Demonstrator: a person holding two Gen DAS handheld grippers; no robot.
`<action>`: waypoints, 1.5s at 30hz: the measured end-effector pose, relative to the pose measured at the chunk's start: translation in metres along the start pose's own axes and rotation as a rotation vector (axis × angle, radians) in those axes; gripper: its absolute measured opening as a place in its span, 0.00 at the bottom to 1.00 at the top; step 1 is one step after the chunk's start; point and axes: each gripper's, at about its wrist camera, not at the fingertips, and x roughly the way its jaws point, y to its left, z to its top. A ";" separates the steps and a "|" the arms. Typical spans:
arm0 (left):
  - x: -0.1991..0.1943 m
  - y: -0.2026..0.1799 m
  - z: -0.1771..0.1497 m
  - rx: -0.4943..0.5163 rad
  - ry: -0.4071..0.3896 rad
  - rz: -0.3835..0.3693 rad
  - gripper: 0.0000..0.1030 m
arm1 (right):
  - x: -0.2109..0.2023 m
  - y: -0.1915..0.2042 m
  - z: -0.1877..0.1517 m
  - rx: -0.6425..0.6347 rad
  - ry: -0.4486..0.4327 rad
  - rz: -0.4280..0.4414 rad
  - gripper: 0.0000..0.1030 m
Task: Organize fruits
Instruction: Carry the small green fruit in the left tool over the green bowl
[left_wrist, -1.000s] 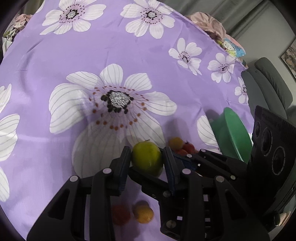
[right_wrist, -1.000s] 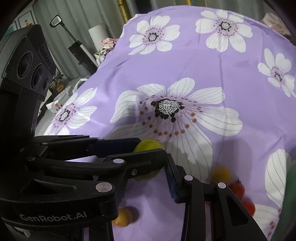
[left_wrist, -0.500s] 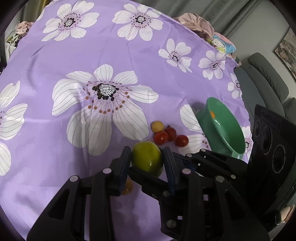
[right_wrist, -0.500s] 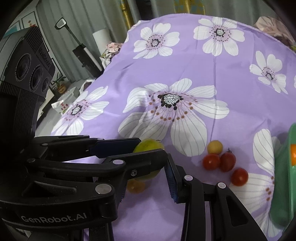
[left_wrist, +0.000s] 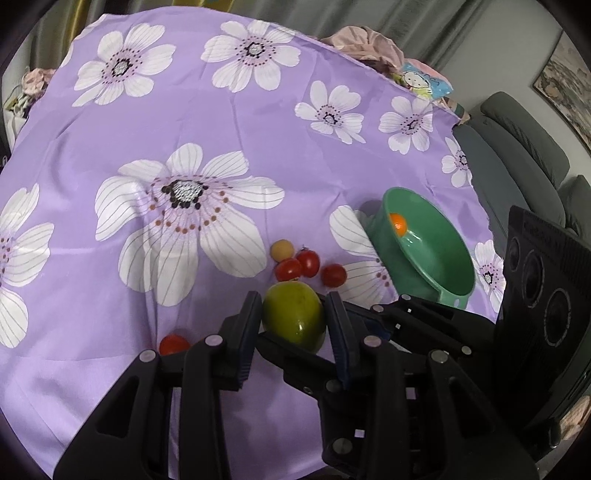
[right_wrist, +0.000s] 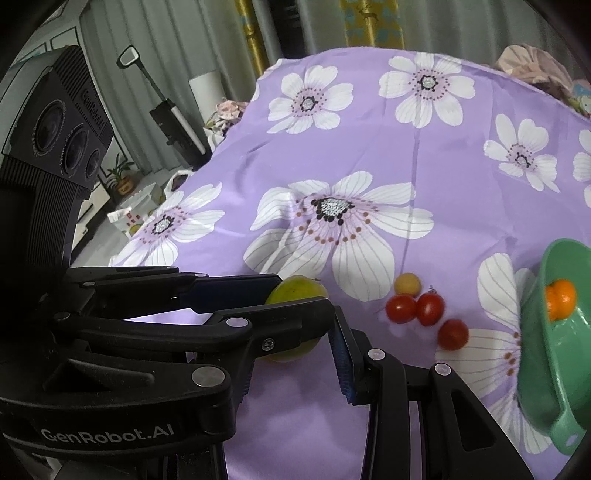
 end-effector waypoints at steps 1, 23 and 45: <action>0.000 -0.003 0.001 0.008 -0.002 0.000 0.34 | -0.002 -0.002 0.000 0.005 -0.006 -0.001 0.38; 0.024 -0.057 0.013 0.135 0.012 -0.035 0.34 | -0.034 -0.042 -0.011 0.099 -0.099 -0.060 0.38; 0.062 -0.112 0.036 0.251 0.043 -0.064 0.34 | -0.059 -0.096 -0.019 0.197 -0.172 -0.113 0.38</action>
